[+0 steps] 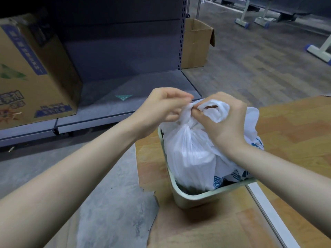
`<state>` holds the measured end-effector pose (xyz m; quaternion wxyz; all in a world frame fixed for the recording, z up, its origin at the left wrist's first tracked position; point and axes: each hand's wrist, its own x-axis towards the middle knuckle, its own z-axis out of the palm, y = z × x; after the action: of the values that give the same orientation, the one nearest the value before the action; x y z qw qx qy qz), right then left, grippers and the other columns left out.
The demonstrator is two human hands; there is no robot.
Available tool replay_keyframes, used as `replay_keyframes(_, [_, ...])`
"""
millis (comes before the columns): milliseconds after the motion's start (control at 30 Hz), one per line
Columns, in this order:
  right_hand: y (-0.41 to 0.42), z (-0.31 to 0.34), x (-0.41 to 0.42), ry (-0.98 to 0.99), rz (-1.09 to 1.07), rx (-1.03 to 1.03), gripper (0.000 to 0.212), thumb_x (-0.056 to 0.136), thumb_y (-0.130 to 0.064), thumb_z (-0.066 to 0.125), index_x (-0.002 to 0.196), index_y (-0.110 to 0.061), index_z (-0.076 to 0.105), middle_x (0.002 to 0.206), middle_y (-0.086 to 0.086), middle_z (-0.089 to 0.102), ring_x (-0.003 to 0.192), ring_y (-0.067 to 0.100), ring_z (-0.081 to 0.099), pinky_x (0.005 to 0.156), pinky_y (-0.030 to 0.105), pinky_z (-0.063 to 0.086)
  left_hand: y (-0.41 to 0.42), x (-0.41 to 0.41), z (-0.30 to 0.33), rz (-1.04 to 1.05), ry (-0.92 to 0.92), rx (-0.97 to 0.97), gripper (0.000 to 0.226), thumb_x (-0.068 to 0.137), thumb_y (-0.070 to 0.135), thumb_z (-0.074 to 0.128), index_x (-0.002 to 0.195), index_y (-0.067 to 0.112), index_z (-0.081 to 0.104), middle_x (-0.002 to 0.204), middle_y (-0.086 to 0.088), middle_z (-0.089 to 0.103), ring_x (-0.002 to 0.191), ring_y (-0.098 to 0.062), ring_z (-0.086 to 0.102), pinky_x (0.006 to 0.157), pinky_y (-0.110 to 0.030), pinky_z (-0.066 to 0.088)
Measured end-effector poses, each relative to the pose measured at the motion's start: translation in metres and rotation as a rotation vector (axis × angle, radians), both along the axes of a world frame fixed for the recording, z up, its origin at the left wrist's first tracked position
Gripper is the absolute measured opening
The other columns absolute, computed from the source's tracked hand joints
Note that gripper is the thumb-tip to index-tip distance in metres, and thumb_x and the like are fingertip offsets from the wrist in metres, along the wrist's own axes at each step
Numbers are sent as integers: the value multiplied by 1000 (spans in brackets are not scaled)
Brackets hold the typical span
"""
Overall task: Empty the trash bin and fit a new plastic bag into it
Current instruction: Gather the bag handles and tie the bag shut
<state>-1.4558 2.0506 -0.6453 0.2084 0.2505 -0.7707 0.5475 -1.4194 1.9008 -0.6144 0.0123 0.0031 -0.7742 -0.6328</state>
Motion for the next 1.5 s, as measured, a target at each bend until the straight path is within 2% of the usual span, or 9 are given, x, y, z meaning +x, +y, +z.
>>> replay_keyframes(200, [0, -2, 0, -13, 31, -48, 15, 68, 9, 75, 58, 2, 67, 65, 20, 68, 66, 33, 62, 64, 30, 46, -12, -9, -3, -201, -95, -31, 23, 87, 3, 62, 105, 13, 72, 100, -10, 73, 85, -13, 63, 69, -19, 49])
replay_keyframes(367, [3, 0, 0, -107, 118, -94, 12, 69, 9, 75, 61, 5, 67, 68, 15, 69, 69, 33, 65, 68, 35, 51, -15, -16, 5, -237, -149, -28, 25, 74, 16, 72, 98, 11, 75, 92, -4, 75, 80, -11, 65, 65, -17, 52])
replay_keyframes(500, [7, 1, 0, -144, 151, -120, 9, 70, 8, 75, 65, 4, 68, 68, 2, 67, 70, 24, 66, 72, 33, 53, -15, -21, 8, -265, -189, -43, 20, 81, 0, 68, 101, 3, 73, 91, -4, 77, 82, -9, 72, 67, -12, 55])
replay_keyframes(833, [22, 2, 0, -143, 326, 42, 13, 75, 5, 73, 66, 13, 68, 74, 32, 68, 76, 37, 63, 68, 37, 50, -17, -20, 8, -142, -127, -122, 8, 78, 1, 72, 86, 2, 75, 78, -4, 77, 73, -9, 72, 67, -16, 58])
replay_keyframes(900, [24, 3, 1, -138, 301, -20, 4, 73, 0, 75, 71, -2, 73, 74, 18, 73, 76, 21, 67, 69, 24, 52, -16, -20, 4, -120, -87, -130, 5, 78, 1, 72, 81, 3, 75, 74, -4, 76, 69, -10, 71, 67, -17, 58])
replay_keyframes(1000, [26, 1, 4, -99, 292, -40, 17, 73, 2, 75, 79, -13, 70, 72, -1, 70, 77, 8, 65, 73, 14, 51, -17, -20, 0, -89, -13, -186, 4, 77, 4, 74, 75, 7, 76, 69, -2, 75, 65, -9, 68, 63, -17, 57])
replay_keyframes(1133, [34, -1, 8, 14, 277, 13, 18, 73, 0, 74, 88, -9, 69, 88, 7, 71, 81, 14, 67, 76, 23, 54, -23, -16, -2, -65, 76, -258, 6, 74, 9, 76, 72, 14, 76, 69, 5, 75, 66, -4, 69, 65, -17, 57])
replay_keyframes(1267, [41, -2, 11, 199, 278, 149, 9, 76, -5, 68, 84, -5, 72, 79, 7, 70, 71, 29, 67, 66, 43, 52, -28, -10, -7, -6, 170, -339, 14, 76, 6, 75, 70, 19, 75, 66, 10, 73, 68, -3, 65, 70, -20, 54])
replay_keyframes(1500, [46, -1, 11, 261, 316, 282, 12, 75, 0, 66, 80, -6, 75, 69, 12, 71, 61, 26, 66, 54, 39, 48, -31, -8, -13, 87, 230, -411, 23, 74, 4, 76, 67, 26, 72, 55, 24, 67, 57, 8, 58, 60, -5, 45])
